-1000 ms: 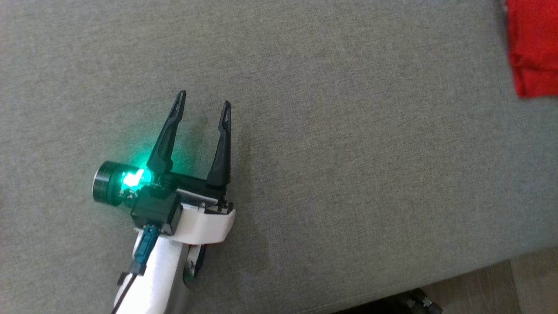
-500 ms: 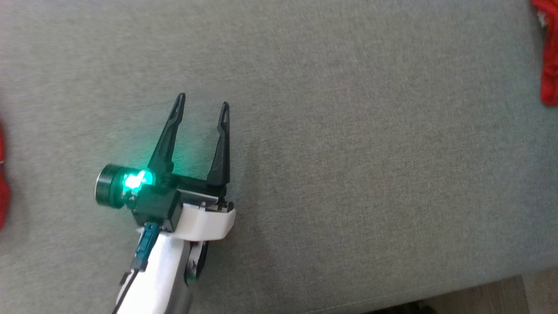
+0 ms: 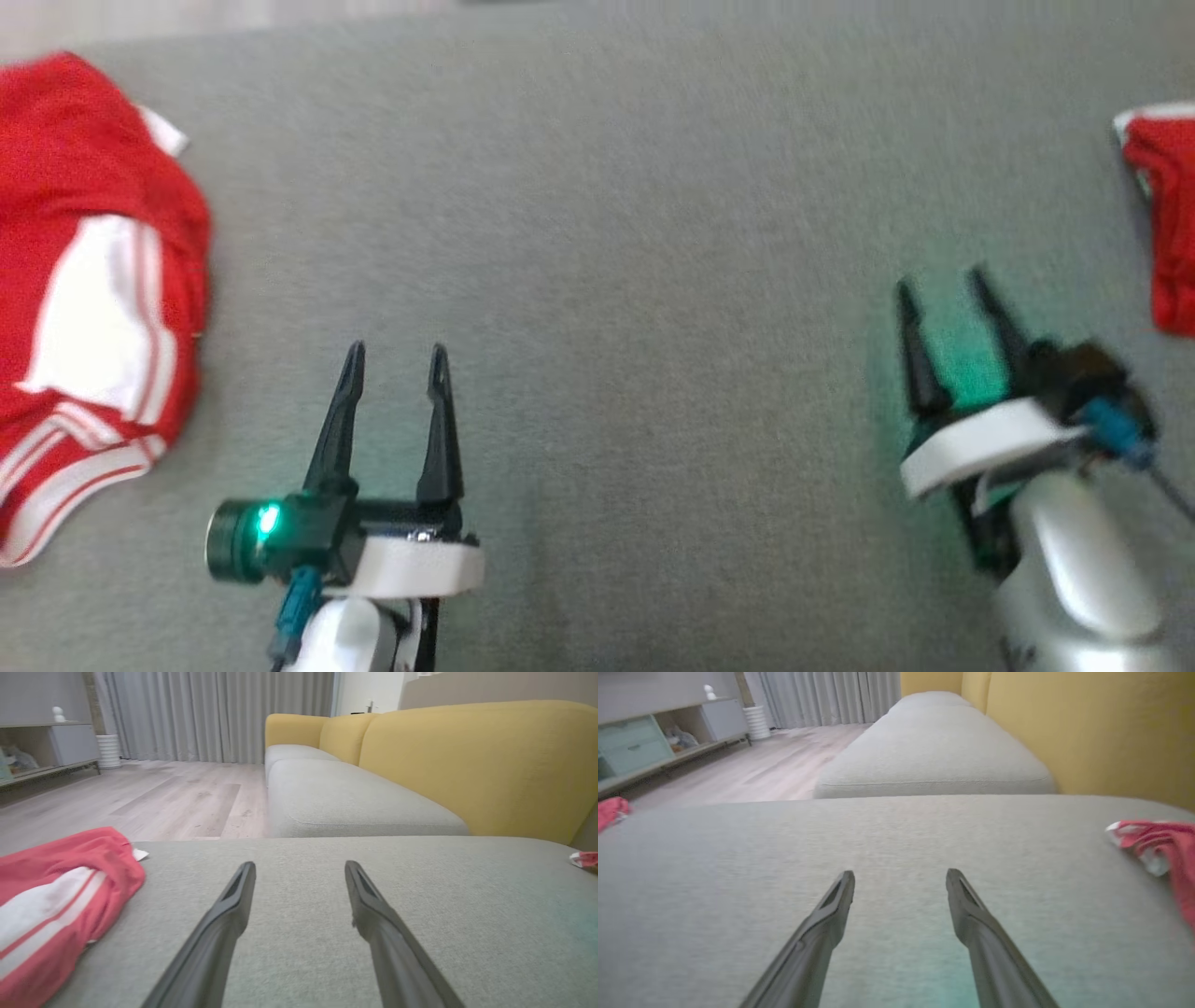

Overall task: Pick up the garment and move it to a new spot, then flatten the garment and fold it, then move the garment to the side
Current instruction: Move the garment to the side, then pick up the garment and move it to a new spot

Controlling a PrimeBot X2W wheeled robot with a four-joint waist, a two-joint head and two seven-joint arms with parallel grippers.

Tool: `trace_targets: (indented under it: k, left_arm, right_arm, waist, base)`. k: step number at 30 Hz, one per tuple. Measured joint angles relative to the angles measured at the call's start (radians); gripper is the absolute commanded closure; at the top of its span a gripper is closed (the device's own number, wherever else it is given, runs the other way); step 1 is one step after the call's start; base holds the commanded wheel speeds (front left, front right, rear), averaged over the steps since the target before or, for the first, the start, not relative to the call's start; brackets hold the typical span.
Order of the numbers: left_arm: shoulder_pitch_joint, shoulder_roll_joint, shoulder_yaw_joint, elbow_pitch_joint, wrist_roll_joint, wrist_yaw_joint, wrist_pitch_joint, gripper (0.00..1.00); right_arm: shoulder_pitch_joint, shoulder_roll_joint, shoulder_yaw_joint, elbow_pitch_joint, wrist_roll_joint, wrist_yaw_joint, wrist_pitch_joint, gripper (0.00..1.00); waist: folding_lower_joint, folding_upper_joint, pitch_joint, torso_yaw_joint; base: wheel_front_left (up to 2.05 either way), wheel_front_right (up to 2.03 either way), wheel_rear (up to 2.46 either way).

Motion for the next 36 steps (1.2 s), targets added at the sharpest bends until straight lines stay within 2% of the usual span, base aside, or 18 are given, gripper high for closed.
trace_targets:
  k: [3, 8, 12, 18, 29, 36]
  left_arm:
    - [0.032, 0.000, 0.005, 0.001, -0.032, -0.011, 0.000, 0.00]
    - [0.084, 0.000, 0.041, -0.012, -0.034, -0.015, 0.001, 0.00]
    - [0.146, 0.000, 0.060, -0.039, -0.006, -0.030, 0.001, 0.00]
    - [0.251, 0.001, 0.084, -0.069, 0.027, -0.030, 0.001, 0.00]
    - [0.279, 0.002, 0.117, -0.076, 0.052, -0.030, 0.001, 0.00]
    - [0.279, 0.002, 0.120, -0.066, 0.053, -0.038, 0.001, 0.00]
  right_arm:
    - [0.057, 0.032, 0.003, -0.021, 0.047, 0.000, -0.005, 0.00]
    - [0.190, 0.051, -0.050, -0.217, 0.055, 0.000, -0.008, 0.00]
    - [0.327, 0.077, -0.075, -0.296, 0.046, 0.000, -0.007, 0.00]
    - [0.457, 0.088, -0.084, -0.339, 0.023, 0.000, -0.007, 0.00]
    - [0.459, 0.094, -0.078, -0.352, 0.005, 0.000, -0.007, 0.00]
    - [0.465, 0.095, -0.079, -0.352, 0.004, 0.000, -0.007, 0.00]
  waist:
    - [-0.0001, 0.0000, -0.053, 0.027]
    - [0.0000, 0.0000, -0.126, 0.071]
    - [0.0000, 0.0000, -0.181, 0.091]
    - [-0.0001, 0.0000, -0.259, 0.096]
    - [0.0002, 0.0000, -0.302, 0.065]
    - [0.0002, 0.0000, -0.307, 0.071]
  base:
    - [0.00, 0.00, 0.00]
    - [0.00, 0.00, 0.00]
    - [0.00, 0.00, 0.00]
    - [0.00, 0.00, 0.00]
    - [0.00, 0.00, 0.00]
    - [0.00, 0.00, 0.00]
